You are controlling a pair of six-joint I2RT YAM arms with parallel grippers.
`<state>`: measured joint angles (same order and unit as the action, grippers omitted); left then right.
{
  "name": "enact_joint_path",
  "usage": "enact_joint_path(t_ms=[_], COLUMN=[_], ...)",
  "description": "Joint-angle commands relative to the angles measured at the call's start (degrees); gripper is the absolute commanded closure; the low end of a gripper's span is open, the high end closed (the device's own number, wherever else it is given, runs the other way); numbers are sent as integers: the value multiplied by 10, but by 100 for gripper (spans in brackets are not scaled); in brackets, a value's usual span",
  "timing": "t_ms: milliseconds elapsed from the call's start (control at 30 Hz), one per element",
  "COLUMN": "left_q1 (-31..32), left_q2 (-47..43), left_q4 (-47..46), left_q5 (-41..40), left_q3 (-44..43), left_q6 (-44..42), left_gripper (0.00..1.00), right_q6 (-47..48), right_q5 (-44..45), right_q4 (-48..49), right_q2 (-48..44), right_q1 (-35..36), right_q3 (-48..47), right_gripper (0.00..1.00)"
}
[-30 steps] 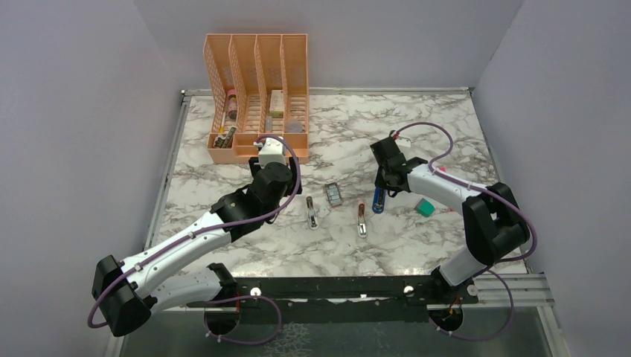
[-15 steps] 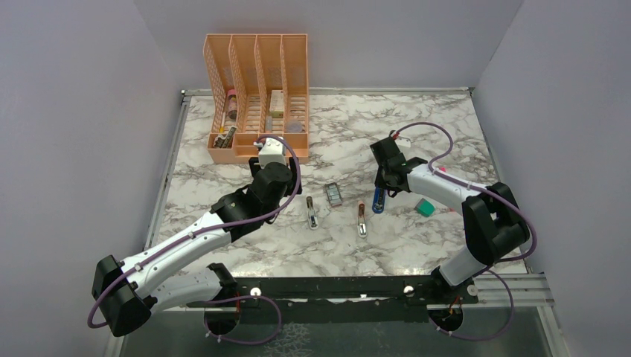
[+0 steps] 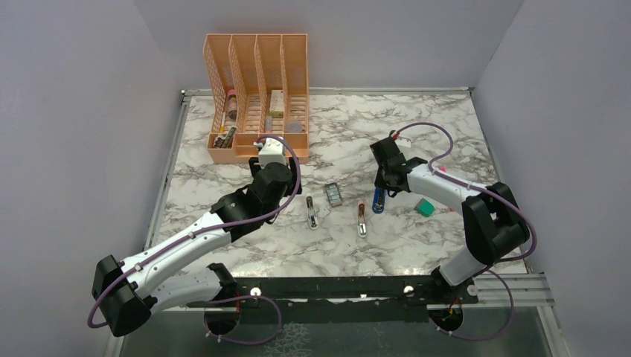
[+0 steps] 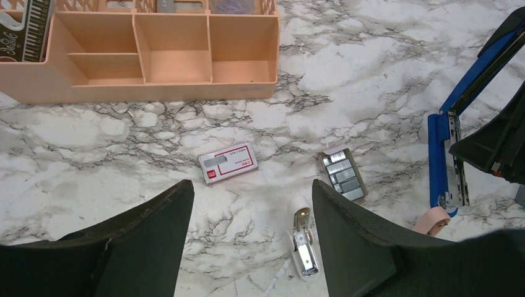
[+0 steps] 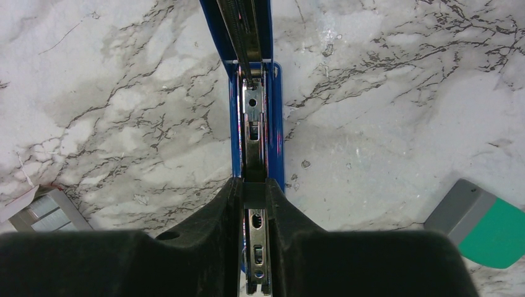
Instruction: Load the staples into the stapler
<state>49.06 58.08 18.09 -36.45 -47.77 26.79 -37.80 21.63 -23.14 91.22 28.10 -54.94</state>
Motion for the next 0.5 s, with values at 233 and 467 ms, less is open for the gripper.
enact_joint_path(t_ms=[233,467], left_q1=[-5,-5], left_q2=[-3,-4], left_q4=[-8,-8], left_q5=[12,11], left_q3=[3,2], left_q6=[3,3], left_gripper=[29,29], right_q6=[-18,-17], right_q5=[18,19], right_q4=[-34,-30], right_q2=[1,-12], right_q1=[-2,-2], right_q3=[-5,-10], right_gripper=[74,68])
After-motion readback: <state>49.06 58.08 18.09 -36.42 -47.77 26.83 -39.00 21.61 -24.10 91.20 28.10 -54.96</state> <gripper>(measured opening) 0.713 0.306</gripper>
